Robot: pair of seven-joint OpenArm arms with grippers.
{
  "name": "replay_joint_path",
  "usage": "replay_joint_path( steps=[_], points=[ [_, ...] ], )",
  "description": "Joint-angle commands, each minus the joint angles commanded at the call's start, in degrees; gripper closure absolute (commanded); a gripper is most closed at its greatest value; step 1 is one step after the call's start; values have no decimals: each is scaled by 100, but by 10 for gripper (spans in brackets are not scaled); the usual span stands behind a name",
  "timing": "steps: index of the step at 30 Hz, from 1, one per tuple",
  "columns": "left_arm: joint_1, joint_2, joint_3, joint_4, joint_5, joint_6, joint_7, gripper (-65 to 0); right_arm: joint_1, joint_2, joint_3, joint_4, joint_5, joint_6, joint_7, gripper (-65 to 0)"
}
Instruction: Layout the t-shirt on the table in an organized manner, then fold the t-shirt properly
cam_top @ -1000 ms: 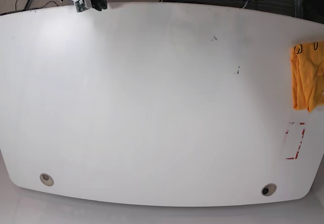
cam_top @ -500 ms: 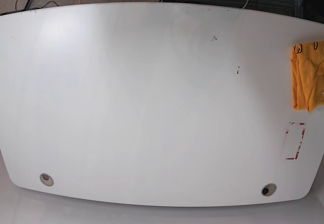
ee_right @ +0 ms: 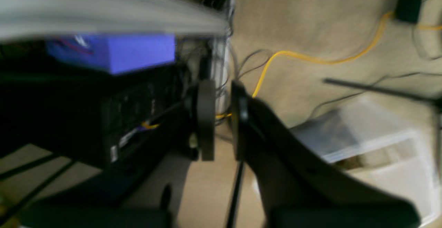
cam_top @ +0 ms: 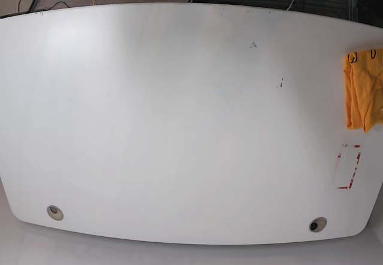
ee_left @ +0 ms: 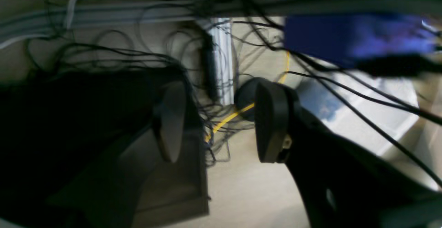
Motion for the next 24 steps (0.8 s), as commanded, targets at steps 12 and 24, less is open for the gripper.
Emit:
replay_joint_path(
  steps=[12, 24],
  points=[
    [-1574, 35, 114, -2031, 440, 9, -9, -287, 1319, 88, 9, -2532, -844, -13, 703, -73],
    [-2963, 26, 422, -4448, 448, 404, -782, -290, 2444, 378, 0, -4703, -932, -523, 1415, -73]
  ],
)
